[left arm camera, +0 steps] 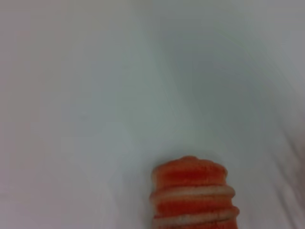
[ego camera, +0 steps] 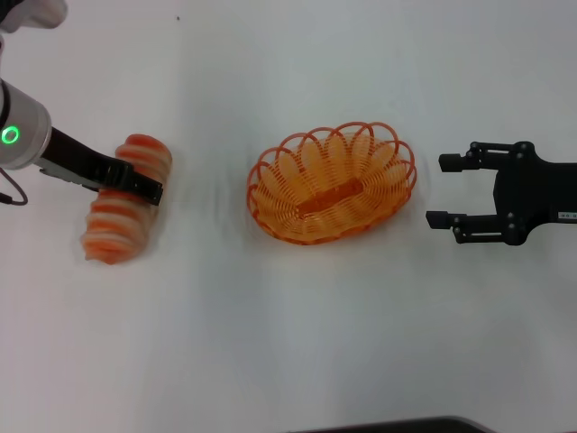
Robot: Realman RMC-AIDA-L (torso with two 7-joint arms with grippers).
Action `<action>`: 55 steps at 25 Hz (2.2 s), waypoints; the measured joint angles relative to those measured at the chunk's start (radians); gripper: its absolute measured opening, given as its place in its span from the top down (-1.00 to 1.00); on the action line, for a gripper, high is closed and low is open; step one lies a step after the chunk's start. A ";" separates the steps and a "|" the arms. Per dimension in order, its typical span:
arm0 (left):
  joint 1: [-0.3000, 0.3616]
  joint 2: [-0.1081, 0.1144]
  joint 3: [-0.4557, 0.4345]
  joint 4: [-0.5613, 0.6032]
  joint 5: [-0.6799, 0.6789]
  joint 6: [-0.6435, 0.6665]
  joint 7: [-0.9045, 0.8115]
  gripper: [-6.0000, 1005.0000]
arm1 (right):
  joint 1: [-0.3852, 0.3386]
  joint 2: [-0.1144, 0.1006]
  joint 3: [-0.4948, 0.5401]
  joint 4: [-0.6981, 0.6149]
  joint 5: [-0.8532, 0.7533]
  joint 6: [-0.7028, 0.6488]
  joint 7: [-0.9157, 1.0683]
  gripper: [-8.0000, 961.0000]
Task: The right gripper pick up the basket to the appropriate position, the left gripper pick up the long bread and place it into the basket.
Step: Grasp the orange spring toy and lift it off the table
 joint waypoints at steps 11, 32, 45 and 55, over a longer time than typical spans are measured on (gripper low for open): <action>0.003 -0.001 0.028 0.001 0.035 -0.006 -0.026 -0.86 | 0.000 0.000 -0.001 0.002 0.000 -0.002 0.000 -0.65; -0.005 0.000 0.043 -0.027 0.034 -0.004 -0.025 -0.81 | 0.000 0.000 0.006 0.005 0.000 0.000 0.002 -0.65; -0.005 0.004 0.044 -0.020 0.038 0.009 -0.018 -0.68 | -0.001 0.000 0.007 0.001 0.003 -0.002 0.005 -0.65; -0.007 0.004 0.044 -0.024 0.038 0.012 -0.011 -0.24 | -0.001 0.000 0.006 0.002 0.001 -0.002 0.006 -0.65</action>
